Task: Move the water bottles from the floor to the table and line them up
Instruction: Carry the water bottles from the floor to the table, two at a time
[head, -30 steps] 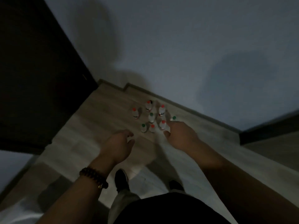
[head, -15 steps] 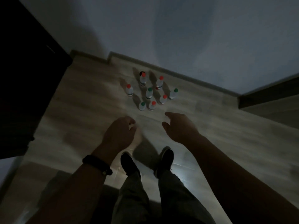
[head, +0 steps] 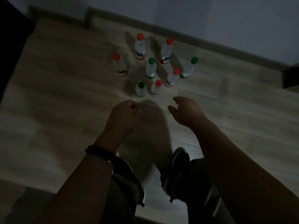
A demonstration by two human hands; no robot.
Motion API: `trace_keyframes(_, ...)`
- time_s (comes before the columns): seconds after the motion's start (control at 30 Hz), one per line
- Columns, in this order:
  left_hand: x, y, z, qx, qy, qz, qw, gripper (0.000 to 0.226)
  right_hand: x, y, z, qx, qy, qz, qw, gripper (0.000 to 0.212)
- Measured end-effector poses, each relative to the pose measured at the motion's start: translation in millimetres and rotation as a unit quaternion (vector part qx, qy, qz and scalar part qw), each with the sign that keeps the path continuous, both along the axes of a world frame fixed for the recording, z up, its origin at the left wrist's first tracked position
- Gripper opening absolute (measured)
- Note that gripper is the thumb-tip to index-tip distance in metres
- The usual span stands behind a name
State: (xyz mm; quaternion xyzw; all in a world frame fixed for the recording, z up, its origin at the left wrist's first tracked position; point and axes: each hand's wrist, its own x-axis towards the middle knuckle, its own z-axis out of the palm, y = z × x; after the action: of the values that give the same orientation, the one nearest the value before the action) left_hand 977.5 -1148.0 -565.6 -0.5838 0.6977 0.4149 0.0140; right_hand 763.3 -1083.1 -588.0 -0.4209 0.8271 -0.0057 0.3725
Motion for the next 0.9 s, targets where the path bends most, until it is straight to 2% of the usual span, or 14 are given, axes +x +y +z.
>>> trace_keyframes(0.23,-19.6,-36.2,-101.0,-0.011,-0.017,0.031,0.999,0.03,-25.4,-57.3,-110.2,0.004,-0.016,-0.005,1.0,0.07)
trace_keyframes(0.37,-21.7,-70.4,-127.0,-0.033,-0.042,-0.016,0.998,0.033,-26.4,-93.7,-145.2,-0.025,-0.045,-0.008,0.999,0.074)
trace_keyframes(0.53,-13.9,-100.6,-148.4,-0.04,-0.067,-0.017,0.997,0.038,-22.0,-120.9,-168.5,-0.033,-0.044,0.016,0.998,0.085)
trace_keyframes(0.6,-15.4,-106.9,-155.0,-0.037,-0.074,-0.028,0.996,0.045,-22.7,-123.6,-176.1,-0.032,-0.055,0.002,0.998,0.078)
trace_keyframes(0.7,-21.0,-113.1,-162.5,-0.035,-0.071,-0.032,0.996,0.053,-28.5,-125.3,-187.4,-0.044,-0.079,-0.047,0.995,0.055)
trace_keyframes(0.9,-32.6,-117.2,-180.1,-0.027,-0.068,-0.063,0.995,0.056,-27.5,-116.8,-209.2,-0.102,-0.116,-0.094,0.984,0.048)
